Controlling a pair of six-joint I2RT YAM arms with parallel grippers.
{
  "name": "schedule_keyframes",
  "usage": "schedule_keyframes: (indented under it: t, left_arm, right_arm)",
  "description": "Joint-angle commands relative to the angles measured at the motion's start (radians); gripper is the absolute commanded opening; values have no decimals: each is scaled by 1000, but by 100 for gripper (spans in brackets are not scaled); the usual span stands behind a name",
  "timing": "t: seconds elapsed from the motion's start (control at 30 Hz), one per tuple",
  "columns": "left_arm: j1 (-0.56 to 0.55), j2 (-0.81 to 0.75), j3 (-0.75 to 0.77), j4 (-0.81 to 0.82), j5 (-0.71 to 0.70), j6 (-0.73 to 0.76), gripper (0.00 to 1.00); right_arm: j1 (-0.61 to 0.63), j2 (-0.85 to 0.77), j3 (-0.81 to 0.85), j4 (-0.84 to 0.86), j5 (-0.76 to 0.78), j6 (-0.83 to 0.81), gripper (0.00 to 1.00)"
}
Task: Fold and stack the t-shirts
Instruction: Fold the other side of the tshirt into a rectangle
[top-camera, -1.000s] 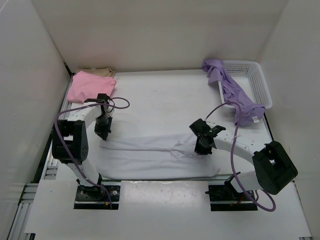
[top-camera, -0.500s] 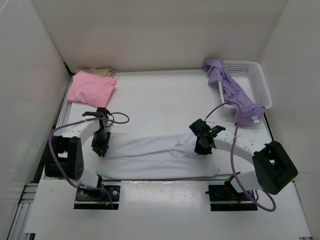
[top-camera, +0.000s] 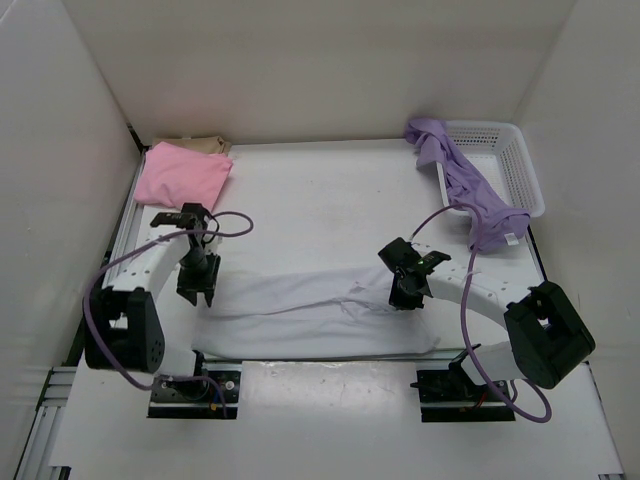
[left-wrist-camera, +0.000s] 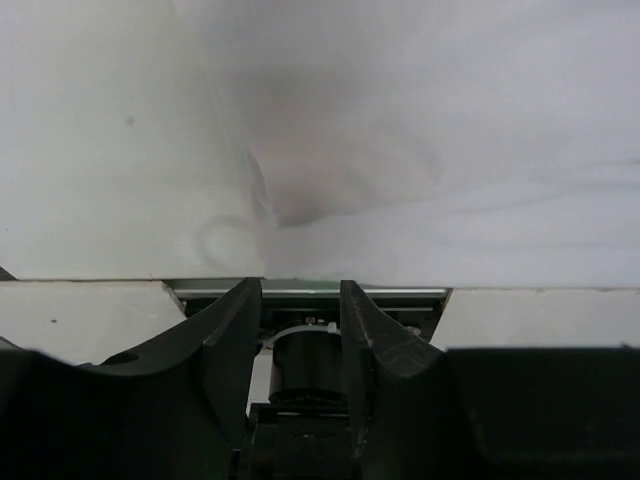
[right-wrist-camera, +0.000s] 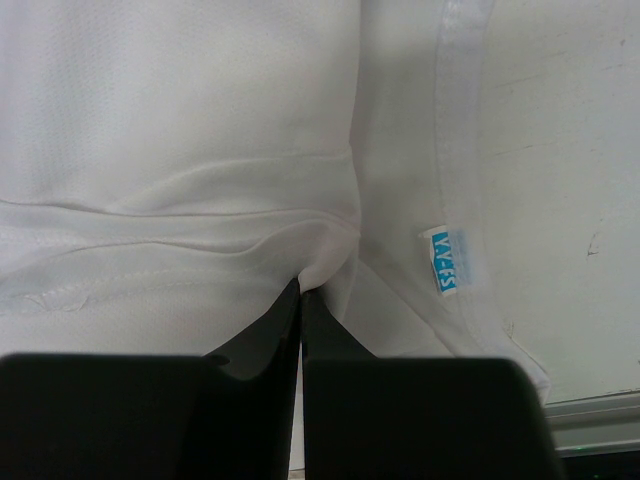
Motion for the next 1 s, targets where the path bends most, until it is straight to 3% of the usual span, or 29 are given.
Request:
schedule_keyframes:
  t: [0.0,0.1,0.13,0.2,0.43,0.63,0.73,0.97]
  left_arm:
    - [-25,86,83,79,8,0,49]
    - [-36,118,123,65,26,0,55]
    - [-47,118,114,65,12,0,65]
    - [-56,87,83,93,-33,0,72]
    - [-76,89,2,128,-77,0,76]
    - [-87,118,-33,182,-109,0,63]
    - [-87,118,-33,192,-109,0,45]
    - [-87,118,-44,159,-109,0,46]
  right_arm:
    - [5,18,-19,-18,34,-9,0]
    - [5,18,-19,-27,34,-9,0]
    - [5,18,-19,-27,34,-9,0]
    - [5,18,-19,-27,34,-9,0]
    - [5,27,-29,-27,34,-9,0]
    - [5,27,-29,-27,34,-9,0]
    - [5,27,-29,-27,34,-9,0]
    - [5,27,-29,-27,43,-9,0]
